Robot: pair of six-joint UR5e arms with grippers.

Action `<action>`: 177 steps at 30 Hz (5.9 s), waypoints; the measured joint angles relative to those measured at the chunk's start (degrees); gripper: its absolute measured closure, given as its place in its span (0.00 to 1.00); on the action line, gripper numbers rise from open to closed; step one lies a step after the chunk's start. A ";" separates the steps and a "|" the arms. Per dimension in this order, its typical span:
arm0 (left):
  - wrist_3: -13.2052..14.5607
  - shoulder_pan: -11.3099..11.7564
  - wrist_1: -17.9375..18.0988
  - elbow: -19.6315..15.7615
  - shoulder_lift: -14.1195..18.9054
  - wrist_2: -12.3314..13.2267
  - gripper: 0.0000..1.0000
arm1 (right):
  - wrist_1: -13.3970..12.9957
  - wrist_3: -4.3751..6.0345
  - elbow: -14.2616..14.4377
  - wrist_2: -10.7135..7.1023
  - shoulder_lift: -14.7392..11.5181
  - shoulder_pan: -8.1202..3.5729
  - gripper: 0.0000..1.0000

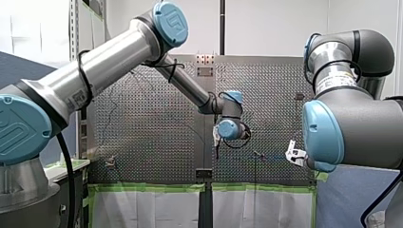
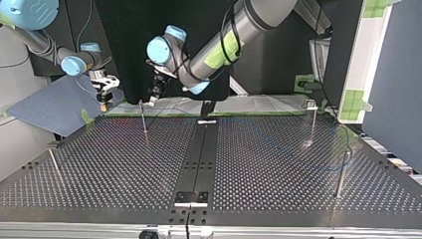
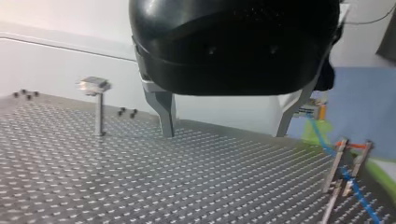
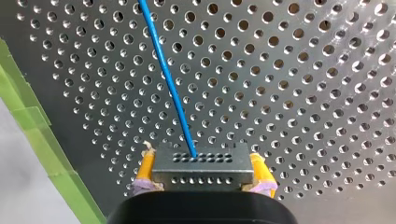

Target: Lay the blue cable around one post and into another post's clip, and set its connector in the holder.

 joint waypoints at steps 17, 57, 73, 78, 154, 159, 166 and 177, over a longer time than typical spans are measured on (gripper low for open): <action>-2.66 1.34 8.19 -8.18 8.19 -0.69 0.02 | -1.67 0.34 0.00 -0.84 0.00 1.28 1.00; -4.80 11.06 26.85 -28.64 28.64 1.03 0.02 | -0.57 1.66 0.00 -0.51 0.14 1.91 1.00; -4.72 11.07 27.12 -36.15 36.14 1.16 0.02 | 2.45 -0.45 -0.01 6.85 0.17 1.53 1.00; -4.51 11.17 27.17 -38.51 38.52 1.21 0.02 | 2.53 -1.22 0.00 8.87 0.15 1.73 1.00; -2.67 11.78 40.97 -70.65 32.04 1.36 0.02 | 2.45 -3.25 -1.08 8.40 -0.09 2.11 1.00; -2.67 11.84 40.95 -70.65 32.05 1.41 0.02 | 3.48 -3.83 -1.45 8.51 -1.07 1.99 1.00; -2.66 11.85 40.93 -70.48 32.05 1.50 0.02 | 4.43 -3.98 -1.49 8.35 -3.19 2.32 1.00; -2.67 11.86 40.98 -70.31 32.05 1.53 0.02 | 8.31 -5.24 -1.48 8.47 -8.56 4.12 1.00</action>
